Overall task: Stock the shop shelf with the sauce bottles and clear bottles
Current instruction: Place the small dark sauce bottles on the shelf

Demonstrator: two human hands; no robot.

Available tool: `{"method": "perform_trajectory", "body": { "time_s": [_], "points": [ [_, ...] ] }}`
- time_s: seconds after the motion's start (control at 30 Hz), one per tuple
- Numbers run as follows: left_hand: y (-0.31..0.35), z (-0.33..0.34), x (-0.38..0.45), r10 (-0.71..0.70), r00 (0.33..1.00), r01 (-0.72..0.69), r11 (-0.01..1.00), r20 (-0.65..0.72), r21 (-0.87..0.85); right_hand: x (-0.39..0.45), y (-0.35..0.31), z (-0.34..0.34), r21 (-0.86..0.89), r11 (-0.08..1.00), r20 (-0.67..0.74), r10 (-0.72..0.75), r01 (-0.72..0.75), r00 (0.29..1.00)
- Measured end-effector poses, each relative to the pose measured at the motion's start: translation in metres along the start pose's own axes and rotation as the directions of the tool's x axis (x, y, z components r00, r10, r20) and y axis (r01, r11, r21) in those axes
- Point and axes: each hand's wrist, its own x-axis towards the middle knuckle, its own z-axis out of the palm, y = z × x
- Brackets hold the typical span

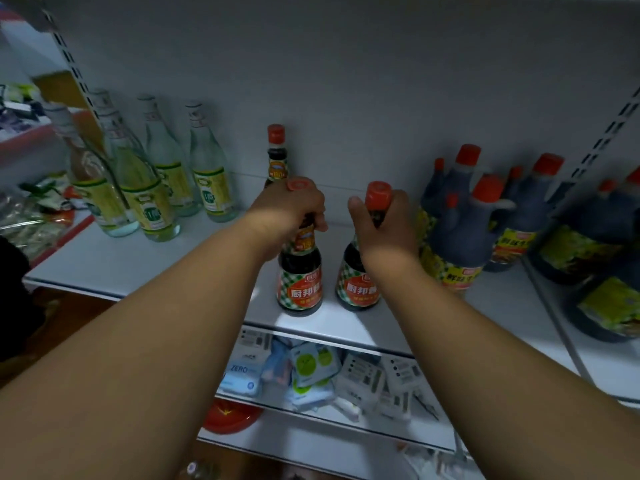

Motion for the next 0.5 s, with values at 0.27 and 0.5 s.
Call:
{"method": "perform_trajectory", "body": {
  "time_s": [0.27,0.5],
  "points": [
    [-0.071,0.006,-0.037,0.176,0.900,0.001,0.914,-0.398,0.405,-0.043,0.050,0.009,-0.241,0.960,0.053,-0.137,0.145,0.989],
    [-0.088,0.018,-0.039,0.253,0.892,-0.033,0.863,-0.375,0.504,-0.023,0.055,0.016,-0.218,0.970,0.089,-0.094,0.111,0.992]
  ]
}}
